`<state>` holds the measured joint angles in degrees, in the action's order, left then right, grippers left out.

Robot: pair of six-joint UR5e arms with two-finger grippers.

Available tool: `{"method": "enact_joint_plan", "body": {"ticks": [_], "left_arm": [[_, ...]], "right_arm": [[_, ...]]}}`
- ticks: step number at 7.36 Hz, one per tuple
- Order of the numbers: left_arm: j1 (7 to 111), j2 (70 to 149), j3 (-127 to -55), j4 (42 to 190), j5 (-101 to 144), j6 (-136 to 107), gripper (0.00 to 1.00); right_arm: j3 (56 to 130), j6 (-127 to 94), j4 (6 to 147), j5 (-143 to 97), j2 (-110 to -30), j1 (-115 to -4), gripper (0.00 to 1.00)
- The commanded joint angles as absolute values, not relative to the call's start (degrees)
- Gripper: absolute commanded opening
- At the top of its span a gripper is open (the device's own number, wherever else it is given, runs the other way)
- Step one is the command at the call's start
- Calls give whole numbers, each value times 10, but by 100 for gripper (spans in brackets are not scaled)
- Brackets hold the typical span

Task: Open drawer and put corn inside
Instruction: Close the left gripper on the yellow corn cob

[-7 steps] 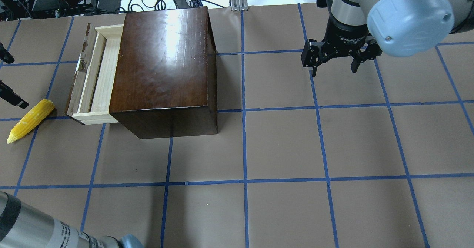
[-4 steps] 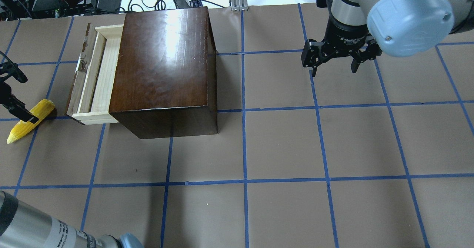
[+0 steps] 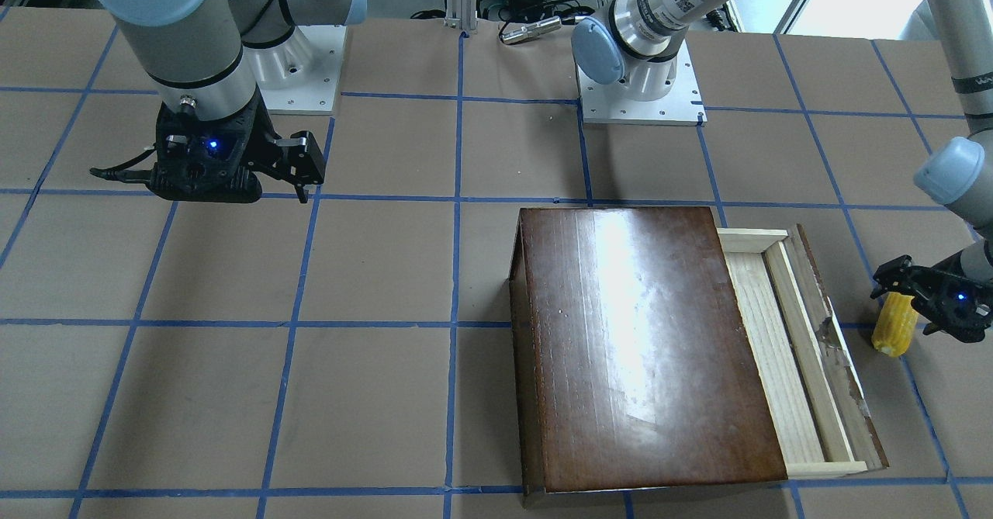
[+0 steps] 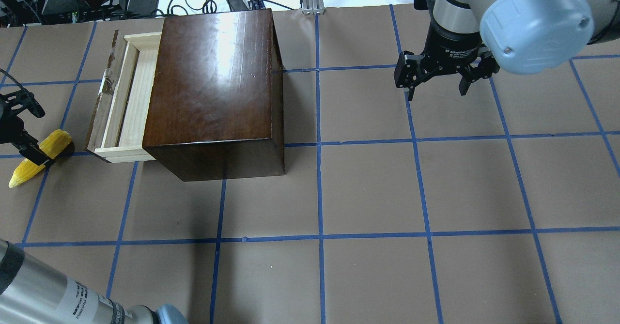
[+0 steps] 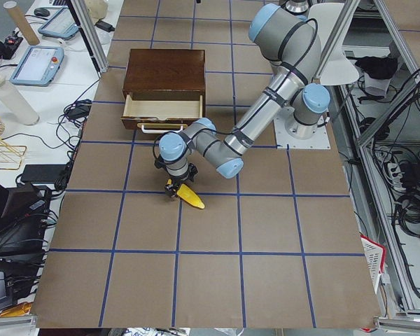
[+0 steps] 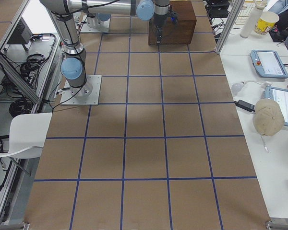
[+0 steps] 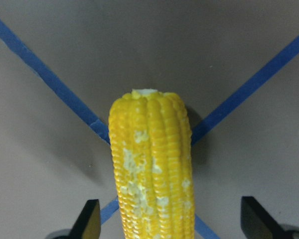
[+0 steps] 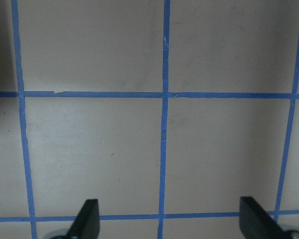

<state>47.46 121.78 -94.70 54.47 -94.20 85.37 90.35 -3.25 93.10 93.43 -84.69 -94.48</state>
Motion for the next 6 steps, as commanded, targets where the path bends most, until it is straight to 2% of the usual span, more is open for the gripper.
{"method": "enact_joint_plan", "body": {"ticks": [1, 2, 3, 6], "left_arm": [[475, 1229, -942, 542, -945, 854, 34], [475, 1230, -941, 542, -946, 854, 9], [475, 1227, -940, 542, -944, 851, 0], [483, 1208, -886, 571, -946, 839, 0]], "right_arm": [[904, -33, 931, 934, -846, -945, 100], [904, -33, 931, 934, -847, -945, 100], [904, -33, 932, 934, -847, -945, 100], [904, -33, 932, 934, -847, -945, 100]]}}
